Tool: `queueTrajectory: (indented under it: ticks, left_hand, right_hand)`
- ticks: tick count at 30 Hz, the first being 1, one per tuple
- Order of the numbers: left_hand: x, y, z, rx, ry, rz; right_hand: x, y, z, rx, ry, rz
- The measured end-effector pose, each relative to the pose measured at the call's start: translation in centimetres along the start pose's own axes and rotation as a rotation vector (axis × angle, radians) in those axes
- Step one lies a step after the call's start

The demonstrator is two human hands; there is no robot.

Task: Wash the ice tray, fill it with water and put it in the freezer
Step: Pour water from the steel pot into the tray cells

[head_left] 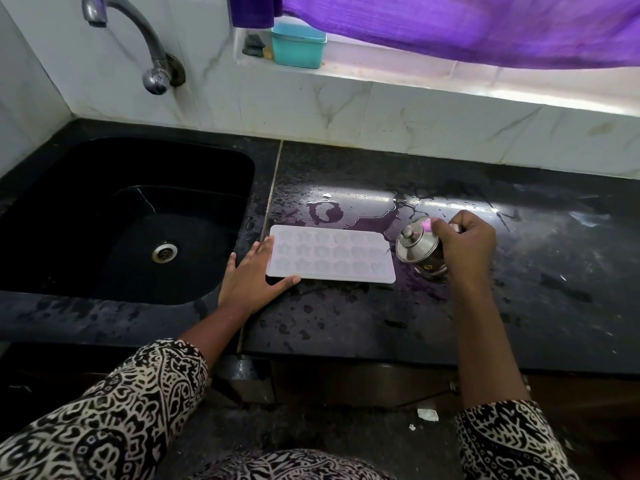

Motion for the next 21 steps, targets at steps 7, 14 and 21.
queueTrajectory:
  ticks: [7,14,21]
  left_hand:
    - [-0.01,-0.02,-0.14,-0.003,0.0,0.006]
    - [0.02,-0.07,-0.06,-0.007,0.006,0.002]
    - [0.0,-0.02,0.0,-0.001,0.007,0.002]
  right_hand:
    - [-0.13,0.09,0.19,-0.009,-0.016,0.001]
    - [-0.22,0.08,0.14,-0.007,-0.009,0.005]
    - [-0.2,0.0,0.16,-0.009,-0.003,0.001]
Point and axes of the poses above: each hand's wrist, its own x-axis towards the middle knuckle, its own y-axis out of the palm, z = x × y, the point moved 1 cm from there along x, towards the middle knuckle, and after that the axes turned 4 degrees about -x, right-handed, at the moved point
